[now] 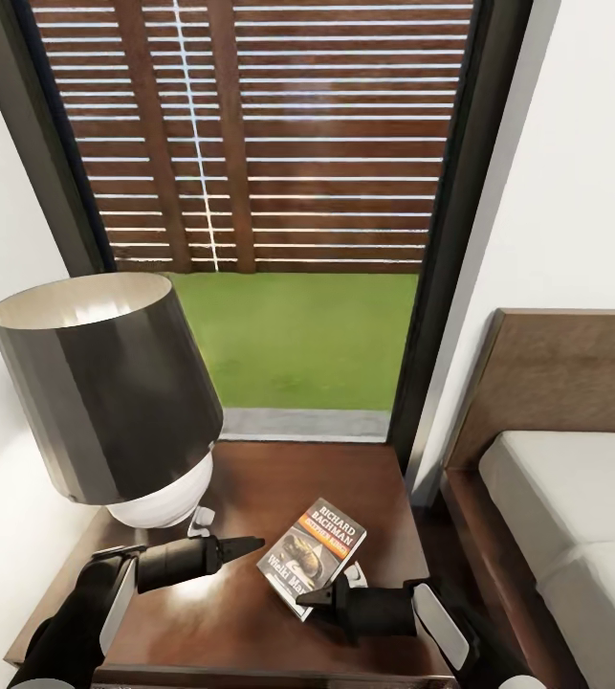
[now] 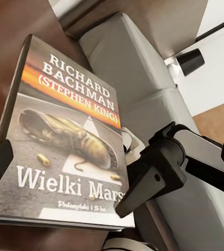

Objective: In the bedroom, move the book from the bed onto either nightstand, and place the two sandals side by side next to the bed.

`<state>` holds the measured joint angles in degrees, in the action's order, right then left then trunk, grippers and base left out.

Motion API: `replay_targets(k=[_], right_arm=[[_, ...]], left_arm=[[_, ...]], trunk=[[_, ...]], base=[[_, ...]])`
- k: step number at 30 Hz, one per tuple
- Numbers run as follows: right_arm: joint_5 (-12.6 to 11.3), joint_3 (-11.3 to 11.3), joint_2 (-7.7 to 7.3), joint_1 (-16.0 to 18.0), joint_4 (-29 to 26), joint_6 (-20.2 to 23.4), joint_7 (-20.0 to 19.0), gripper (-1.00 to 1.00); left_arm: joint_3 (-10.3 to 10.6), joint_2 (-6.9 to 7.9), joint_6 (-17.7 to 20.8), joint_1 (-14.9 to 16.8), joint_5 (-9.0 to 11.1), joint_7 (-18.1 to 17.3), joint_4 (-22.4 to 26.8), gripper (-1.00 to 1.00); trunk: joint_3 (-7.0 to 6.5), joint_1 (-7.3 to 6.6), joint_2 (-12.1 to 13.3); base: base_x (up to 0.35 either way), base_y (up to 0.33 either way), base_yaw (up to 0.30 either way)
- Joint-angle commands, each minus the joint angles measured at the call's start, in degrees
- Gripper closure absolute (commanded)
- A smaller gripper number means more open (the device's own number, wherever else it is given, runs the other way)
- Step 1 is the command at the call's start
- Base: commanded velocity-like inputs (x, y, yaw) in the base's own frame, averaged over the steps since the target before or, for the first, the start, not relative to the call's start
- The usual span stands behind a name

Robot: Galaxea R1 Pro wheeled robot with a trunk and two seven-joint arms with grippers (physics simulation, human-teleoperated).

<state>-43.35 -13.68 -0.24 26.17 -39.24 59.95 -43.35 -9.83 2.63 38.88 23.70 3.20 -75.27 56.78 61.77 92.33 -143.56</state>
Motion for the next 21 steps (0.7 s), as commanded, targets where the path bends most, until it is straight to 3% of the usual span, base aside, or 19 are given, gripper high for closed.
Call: replay_targets(k=[1,4,21], right_arm=[[0.7,-0.1,-0.02,0.0,0.0,0.0,-0.2,1.0],[0.7,-0.1,-0.02,0.0,0.0,0.0,-0.2,1.0],[0.7,-0.1,-0.02,0.0,0.0,0.0,-0.2,1.0]], left_arm=[[0.0,0.0,0.6,0.0,0.1,-0.1,0.0,-1.0],[0.0,0.0,0.6,0.0,0.1,-0.1,0.0,-1.0],[0.0,0.0,0.6,0.0,0.1,-0.1,0.0,-1.0]], trunk=[[0.05,-0.01,0.0],[0.5,0.04,0.0],[0.05,-0.01,0.0]], base=[[0.0,0.0,0.0],[0.0,0.0,0.0],[0.0,0.0,0.0]])
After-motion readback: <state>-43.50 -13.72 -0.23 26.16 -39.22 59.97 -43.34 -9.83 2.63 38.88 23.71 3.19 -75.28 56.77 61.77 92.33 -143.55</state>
